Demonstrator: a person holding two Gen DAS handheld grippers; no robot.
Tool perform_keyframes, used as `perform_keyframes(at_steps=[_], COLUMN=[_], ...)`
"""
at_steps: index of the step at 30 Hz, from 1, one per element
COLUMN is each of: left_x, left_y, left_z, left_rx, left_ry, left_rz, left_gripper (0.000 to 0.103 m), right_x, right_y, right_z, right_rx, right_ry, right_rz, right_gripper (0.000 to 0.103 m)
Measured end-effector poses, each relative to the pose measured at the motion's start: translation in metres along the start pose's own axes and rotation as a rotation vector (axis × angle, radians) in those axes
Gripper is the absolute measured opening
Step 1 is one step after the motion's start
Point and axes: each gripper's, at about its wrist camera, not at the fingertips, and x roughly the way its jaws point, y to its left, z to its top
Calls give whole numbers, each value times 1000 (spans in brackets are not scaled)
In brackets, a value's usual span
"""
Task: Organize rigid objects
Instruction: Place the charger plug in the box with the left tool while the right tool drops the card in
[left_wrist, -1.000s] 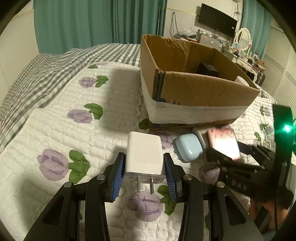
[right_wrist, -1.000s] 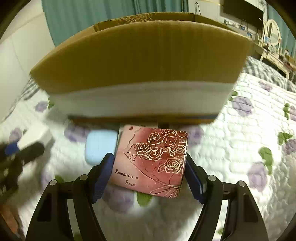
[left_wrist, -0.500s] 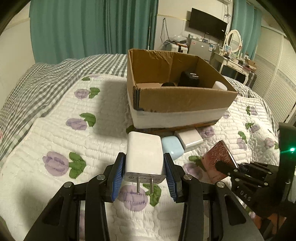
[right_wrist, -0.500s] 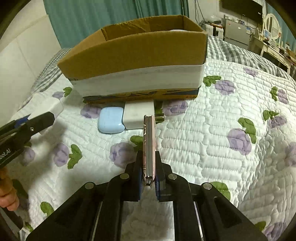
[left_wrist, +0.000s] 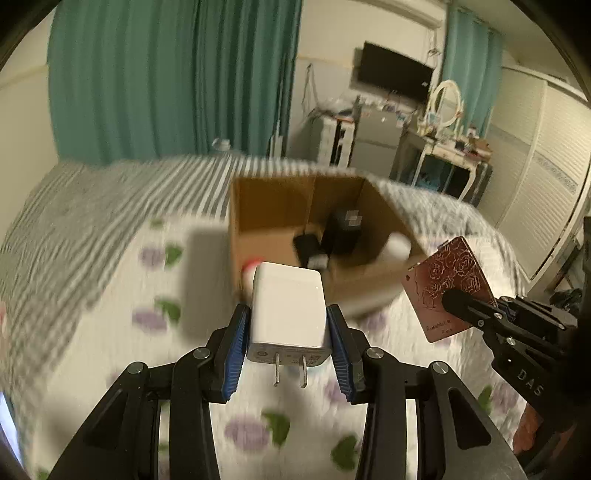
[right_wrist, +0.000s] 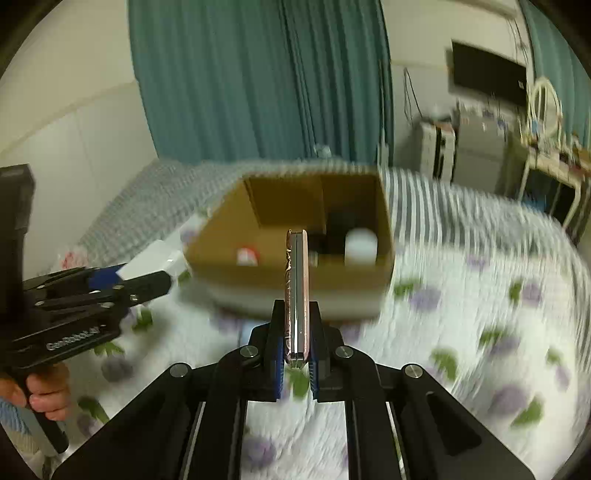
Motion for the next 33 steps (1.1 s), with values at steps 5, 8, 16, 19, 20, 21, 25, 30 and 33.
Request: perform_keyframes(at_steps=[5,8,16,19,20,21,25,30,33], left_x=[36,74,129,126,125,123,104,84,73], left_y=[0,-2,3,5,4,5,7,10,12], left_z=[46,61,72,76,76,77,77,77,75], left_rx=[22,48,58,59,60,64,61,64,80], left_ry=[-17,2,13,-43,-46,-43,-59,-74,-89], left_rz=[31,41,-5,24,24,23,23,44,72], left_gripper=[42,42,45,59,59,59,59,60,61], right_x=[15,36,94,103,104,105,103,112,105], right_y=[-9,-19,-40,-43,-42,-41,-31,-21,-23], right_z=[48,62,70,68,68,68,70,77,76], right_rx=[-23,-31,-17,-8,-12,-15,-22,-25,-2], right_ry=[-63,-68,-34,-16,-14,-12,-9,21,7], right_rz=[2,-2,12,20,15,10,14,18,4], right_gripper=[9,9,9,9,9,9,9,10,41])
